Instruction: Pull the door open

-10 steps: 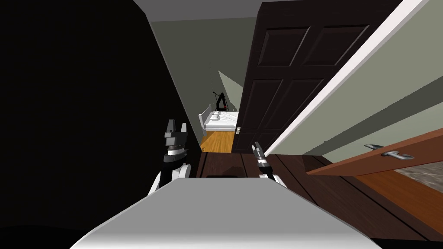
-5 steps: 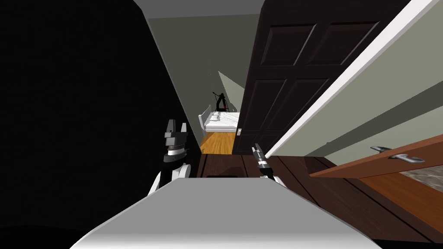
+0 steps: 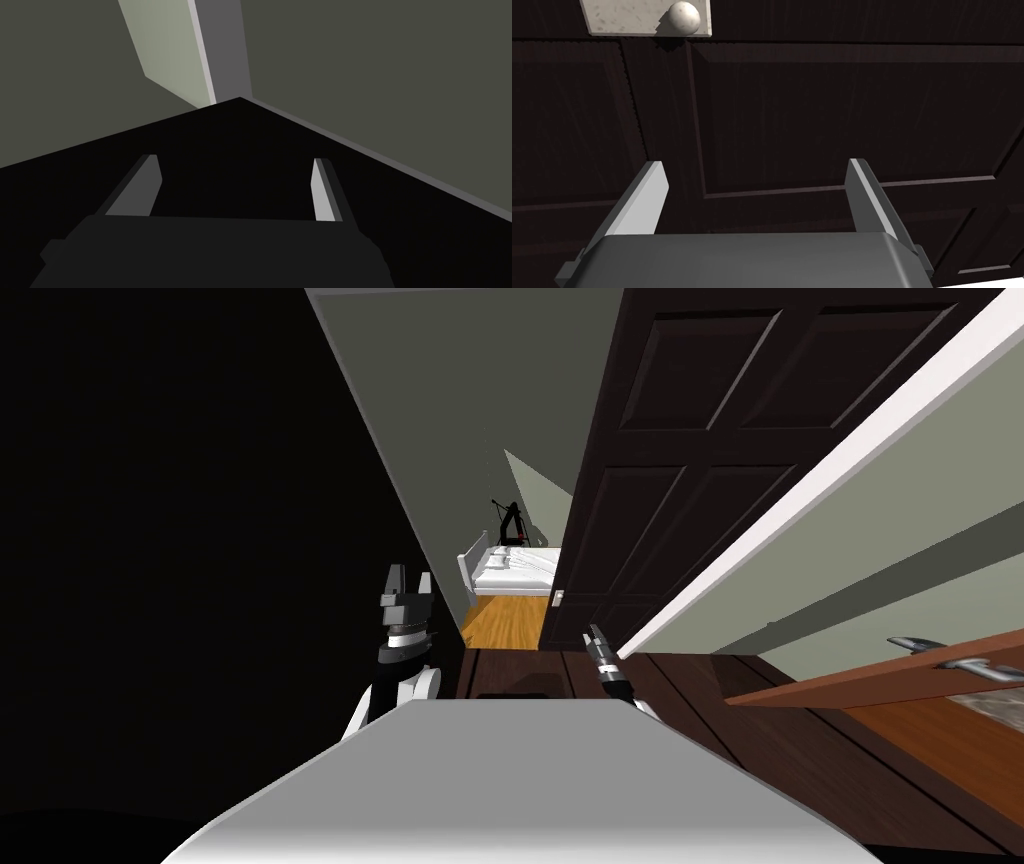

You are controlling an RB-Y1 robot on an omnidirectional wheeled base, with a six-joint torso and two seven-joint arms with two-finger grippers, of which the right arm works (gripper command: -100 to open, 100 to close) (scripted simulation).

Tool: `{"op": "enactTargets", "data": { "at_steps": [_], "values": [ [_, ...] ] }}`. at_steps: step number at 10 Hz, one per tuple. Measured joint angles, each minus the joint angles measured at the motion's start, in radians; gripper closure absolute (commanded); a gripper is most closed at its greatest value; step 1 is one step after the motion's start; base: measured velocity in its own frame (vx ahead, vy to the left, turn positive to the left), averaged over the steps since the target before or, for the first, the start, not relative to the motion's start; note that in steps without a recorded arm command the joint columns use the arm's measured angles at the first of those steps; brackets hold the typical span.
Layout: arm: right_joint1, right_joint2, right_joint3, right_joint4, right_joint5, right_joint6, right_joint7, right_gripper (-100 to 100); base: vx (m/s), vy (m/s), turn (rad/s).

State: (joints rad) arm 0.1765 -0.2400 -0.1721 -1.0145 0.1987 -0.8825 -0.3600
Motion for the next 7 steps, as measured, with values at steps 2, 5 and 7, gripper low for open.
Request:
{"op": "enactTargets", "data": {
  "at_steps": [2, 5, 7],
  "values": [
    [-0.019, -0.005, -0.005, 0.060, 0.007, -0.013, -0.011, -100, 0.154, 0.060, -0.013],
    [-0.025, -0.015, -0.011, 0.124, 0.018, -0.025, -0.038, -100, 0.184, 0.036, -0.008],
    [-0.030, -0.020, -0.013, 0.153, 0.023, -0.029, -0.051, -100, 0.126, 0.030, -0.003]
  ]
}}
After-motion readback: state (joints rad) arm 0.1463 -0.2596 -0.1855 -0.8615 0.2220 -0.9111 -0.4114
